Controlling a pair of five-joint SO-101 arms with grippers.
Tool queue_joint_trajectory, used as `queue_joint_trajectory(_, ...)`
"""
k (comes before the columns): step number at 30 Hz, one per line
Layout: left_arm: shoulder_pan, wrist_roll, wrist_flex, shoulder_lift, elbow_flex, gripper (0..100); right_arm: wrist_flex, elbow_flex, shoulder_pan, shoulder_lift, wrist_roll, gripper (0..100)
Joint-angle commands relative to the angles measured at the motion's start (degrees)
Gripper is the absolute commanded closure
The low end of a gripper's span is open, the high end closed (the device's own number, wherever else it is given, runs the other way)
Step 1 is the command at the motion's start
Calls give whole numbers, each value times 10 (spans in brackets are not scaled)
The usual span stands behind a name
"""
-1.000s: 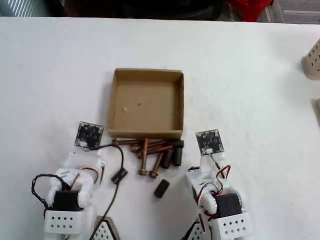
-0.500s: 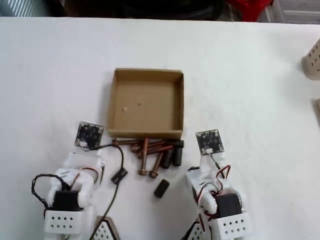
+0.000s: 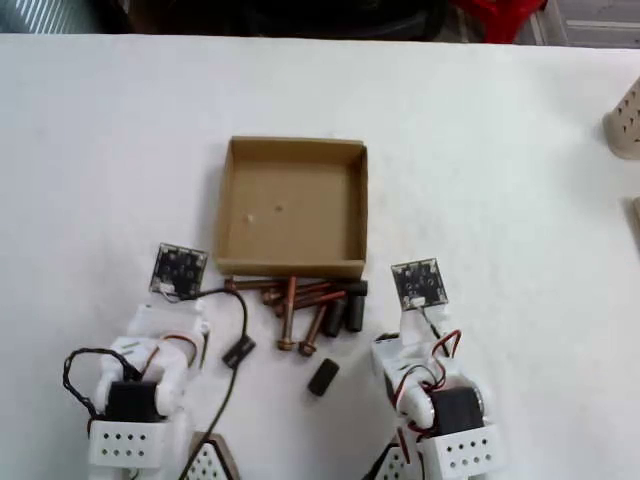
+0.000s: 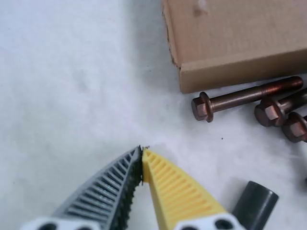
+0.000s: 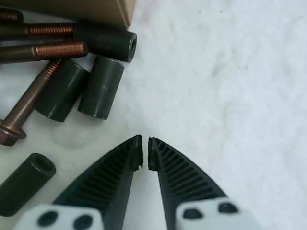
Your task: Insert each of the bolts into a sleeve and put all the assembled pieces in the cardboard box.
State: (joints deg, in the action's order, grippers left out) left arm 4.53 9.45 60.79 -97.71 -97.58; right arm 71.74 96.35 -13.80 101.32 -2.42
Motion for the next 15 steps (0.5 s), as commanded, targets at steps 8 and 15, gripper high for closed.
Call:
queue_joint_trajectory(8,-14,0,5,-4,2,976,-4,4,-3,-4,1,979)
queue_joint_trajectory(15,-15,1,70,-7,6,976,-4,4,-3,-4,1,979)
